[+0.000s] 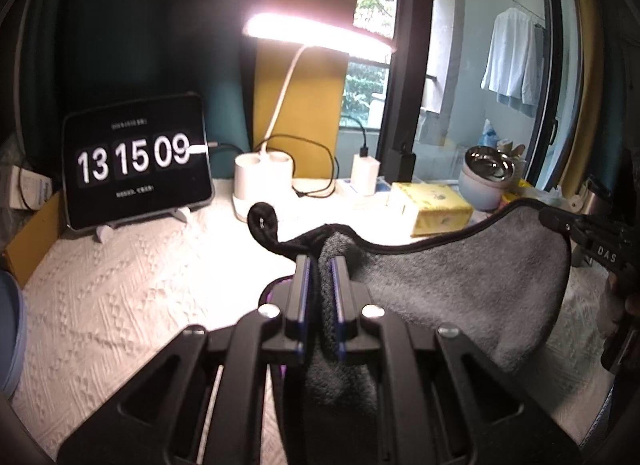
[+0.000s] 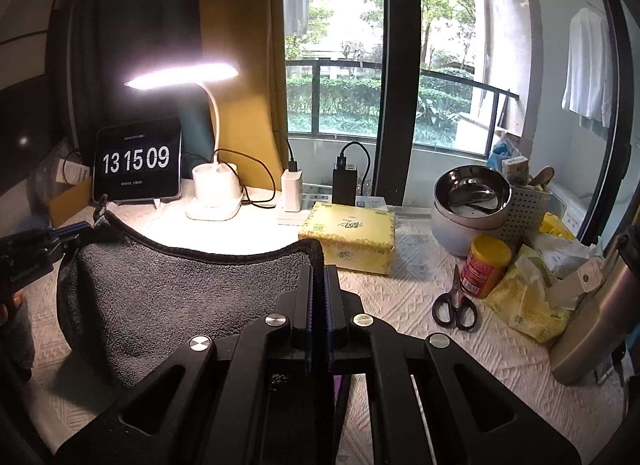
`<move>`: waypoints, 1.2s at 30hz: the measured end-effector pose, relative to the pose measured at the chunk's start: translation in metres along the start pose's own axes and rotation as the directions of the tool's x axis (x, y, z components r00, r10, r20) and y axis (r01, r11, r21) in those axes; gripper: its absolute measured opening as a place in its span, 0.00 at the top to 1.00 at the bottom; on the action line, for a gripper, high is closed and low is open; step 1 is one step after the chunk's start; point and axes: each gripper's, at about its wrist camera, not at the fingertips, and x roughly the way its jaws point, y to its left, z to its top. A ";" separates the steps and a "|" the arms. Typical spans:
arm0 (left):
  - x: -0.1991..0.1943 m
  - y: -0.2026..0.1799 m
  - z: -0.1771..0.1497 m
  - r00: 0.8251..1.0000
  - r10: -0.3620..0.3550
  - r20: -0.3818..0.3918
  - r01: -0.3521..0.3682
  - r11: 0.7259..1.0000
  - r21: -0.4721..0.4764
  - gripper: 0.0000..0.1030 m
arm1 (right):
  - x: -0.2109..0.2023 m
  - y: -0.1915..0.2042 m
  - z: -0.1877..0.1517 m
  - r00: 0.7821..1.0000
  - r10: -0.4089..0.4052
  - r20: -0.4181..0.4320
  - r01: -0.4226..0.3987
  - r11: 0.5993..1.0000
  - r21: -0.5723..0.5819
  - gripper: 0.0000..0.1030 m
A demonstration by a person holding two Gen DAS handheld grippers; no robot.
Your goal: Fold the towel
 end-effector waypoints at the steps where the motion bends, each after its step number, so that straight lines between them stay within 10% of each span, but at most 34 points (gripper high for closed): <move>1: 0.005 0.002 0.001 1.000 -0.001 -0.009 0.001 1.000 -0.003 0.90 | 0.004 -0.001 0.001 1.000 -0.003 -0.004 0.003 1.000 -0.002 0.95; 36: 0.122 0.018 -0.008 0.944 0.093 -0.316 -0.090 0.996 0.022 0.79 | 0.126 -0.018 -0.022 0.954 -0.096 -0.286 0.088 0.995 -0.040 0.94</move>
